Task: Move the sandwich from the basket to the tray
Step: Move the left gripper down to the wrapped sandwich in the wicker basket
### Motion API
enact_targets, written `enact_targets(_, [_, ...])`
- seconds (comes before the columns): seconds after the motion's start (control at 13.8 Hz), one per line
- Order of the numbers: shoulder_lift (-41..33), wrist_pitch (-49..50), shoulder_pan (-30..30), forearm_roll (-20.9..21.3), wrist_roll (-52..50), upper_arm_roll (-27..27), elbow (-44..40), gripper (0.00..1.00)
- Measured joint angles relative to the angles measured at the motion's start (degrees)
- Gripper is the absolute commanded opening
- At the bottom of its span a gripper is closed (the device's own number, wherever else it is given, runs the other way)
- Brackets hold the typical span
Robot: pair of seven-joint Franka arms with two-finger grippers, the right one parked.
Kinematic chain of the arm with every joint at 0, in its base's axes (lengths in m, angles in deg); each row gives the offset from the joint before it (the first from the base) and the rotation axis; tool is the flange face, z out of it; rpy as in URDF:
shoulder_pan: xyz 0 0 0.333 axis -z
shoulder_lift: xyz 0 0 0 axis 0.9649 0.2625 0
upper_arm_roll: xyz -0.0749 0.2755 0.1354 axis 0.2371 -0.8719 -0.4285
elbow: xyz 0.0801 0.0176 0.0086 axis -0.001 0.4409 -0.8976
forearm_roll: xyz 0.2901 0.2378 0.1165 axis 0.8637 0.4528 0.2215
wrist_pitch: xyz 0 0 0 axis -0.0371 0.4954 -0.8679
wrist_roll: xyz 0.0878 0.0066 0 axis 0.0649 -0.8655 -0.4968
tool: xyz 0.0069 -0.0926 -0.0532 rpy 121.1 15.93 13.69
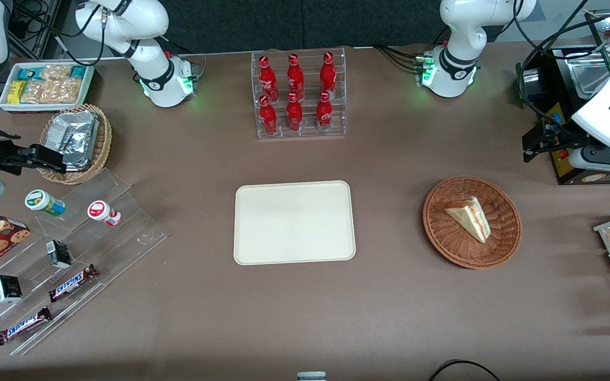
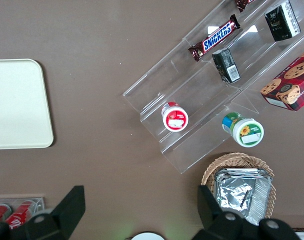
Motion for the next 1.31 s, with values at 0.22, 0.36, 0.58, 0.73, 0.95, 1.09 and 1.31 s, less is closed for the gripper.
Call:
enact_targets(0.22, [0.0,0.1,0.0,0.0,-0.1,0.0,0.0,1.00])
enact_targets(0.36, [0.2,0.3,0.0,0.0,-1.3,-0.1,0.0,1.00])
enact_targets(0.58, [1.0,2.5,0.0,-0.2,-8.4,-0.2,0.2,1.00])
enact_targets(0.73, [2.6,3.6,0.0,-0.3,-13.0,-0.2,0.3,1.00])
enact_targets(0.95, [6.4,4.7,0.0,-0.3,-16.1,-0.2,1.0,1.00])
enact_targets(1.09, [10.3,3.9,0.0,-0.3,-21.9,-0.3,1.3,1.00])
enact_targets(1.31, [15.4,-2.1,0.0,-0.3,-29.1,-0.3,3.3,1.00])
